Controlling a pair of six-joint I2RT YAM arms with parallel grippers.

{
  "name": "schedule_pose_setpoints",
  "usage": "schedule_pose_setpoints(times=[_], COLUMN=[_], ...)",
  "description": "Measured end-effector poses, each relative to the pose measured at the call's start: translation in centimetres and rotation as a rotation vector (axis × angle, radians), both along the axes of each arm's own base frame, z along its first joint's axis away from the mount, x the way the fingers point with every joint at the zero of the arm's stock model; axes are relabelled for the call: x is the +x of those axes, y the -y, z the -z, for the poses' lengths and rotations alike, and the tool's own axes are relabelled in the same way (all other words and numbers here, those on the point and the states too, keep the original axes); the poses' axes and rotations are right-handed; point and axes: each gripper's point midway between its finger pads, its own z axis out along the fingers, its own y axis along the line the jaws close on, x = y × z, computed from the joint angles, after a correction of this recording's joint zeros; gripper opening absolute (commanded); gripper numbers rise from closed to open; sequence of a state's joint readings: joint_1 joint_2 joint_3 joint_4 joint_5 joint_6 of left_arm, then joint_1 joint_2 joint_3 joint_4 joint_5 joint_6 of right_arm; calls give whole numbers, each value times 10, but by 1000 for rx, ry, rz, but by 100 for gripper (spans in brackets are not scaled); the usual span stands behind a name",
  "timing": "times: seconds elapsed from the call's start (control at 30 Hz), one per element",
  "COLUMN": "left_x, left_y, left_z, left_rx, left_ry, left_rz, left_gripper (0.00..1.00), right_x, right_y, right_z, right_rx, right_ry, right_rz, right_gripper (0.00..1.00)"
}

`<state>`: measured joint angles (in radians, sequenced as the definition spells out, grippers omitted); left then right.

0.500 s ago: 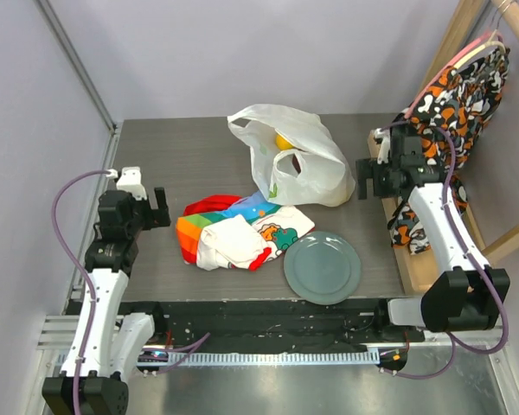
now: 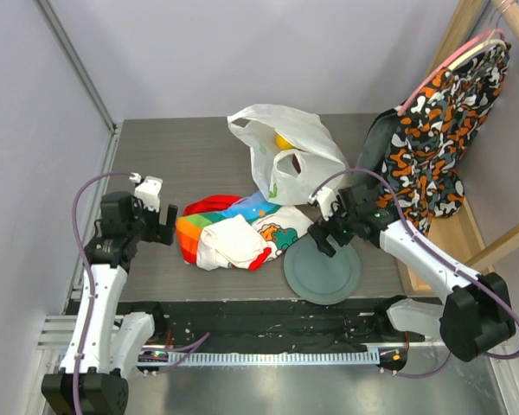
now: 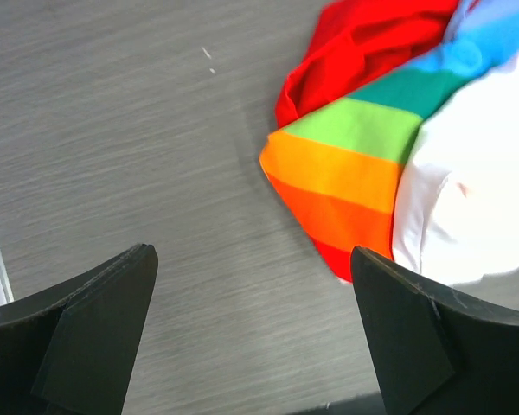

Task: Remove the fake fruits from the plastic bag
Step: Move the distractor to the center of the board.

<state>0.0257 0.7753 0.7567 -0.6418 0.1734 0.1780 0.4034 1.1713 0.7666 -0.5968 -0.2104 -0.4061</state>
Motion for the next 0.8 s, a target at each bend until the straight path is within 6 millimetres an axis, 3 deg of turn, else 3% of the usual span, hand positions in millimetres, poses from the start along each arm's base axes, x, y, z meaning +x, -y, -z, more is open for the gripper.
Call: schedule_pose_setpoints(times=[0.23, 0.3, 0.4, 0.5, 0.53, 0.6, 0.7, 0.73, 0.8], left_x=[8, 7, 19, 38, 39, 34, 26, 25, 24], left_y=[5, 9, 28, 55, 66, 86, 124, 139, 169], left_z=[22, 27, 27, 30, 32, 35, 27, 24, 25], left_rx=[47, 30, -64, -151, -174, -196, -226, -233, -224], left_ry=[-158, -198, -286, -355, -375, -404, -427, -433, -454], left_rz=[129, 154, 214, 282, 306, 359, 475, 514, 591], left_gripper=[93, 98, 100, 90, 76, 62, 10, 0, 0], right_x=[39, 43, 47, 55, 60, 67, 82, 87, 98], right_y=[-38, -49, -59, -66, -68, -69, -70, -71, -70], right_z=[-50, -63, -76, -85, -88, -90, -97, -102, -113], right_rx=[82, 103, 125, 146, 152, 151, 141, 142, 147], right_ry=[158, 195, 223, 233, 238, 243, 265, 279, 316], right_rz=[-67, -94, -111, -94, -84, -63, -28, -12, 26], right_gripper=[95, 95, 94, 94, 95, 95, 92, 90, 86])
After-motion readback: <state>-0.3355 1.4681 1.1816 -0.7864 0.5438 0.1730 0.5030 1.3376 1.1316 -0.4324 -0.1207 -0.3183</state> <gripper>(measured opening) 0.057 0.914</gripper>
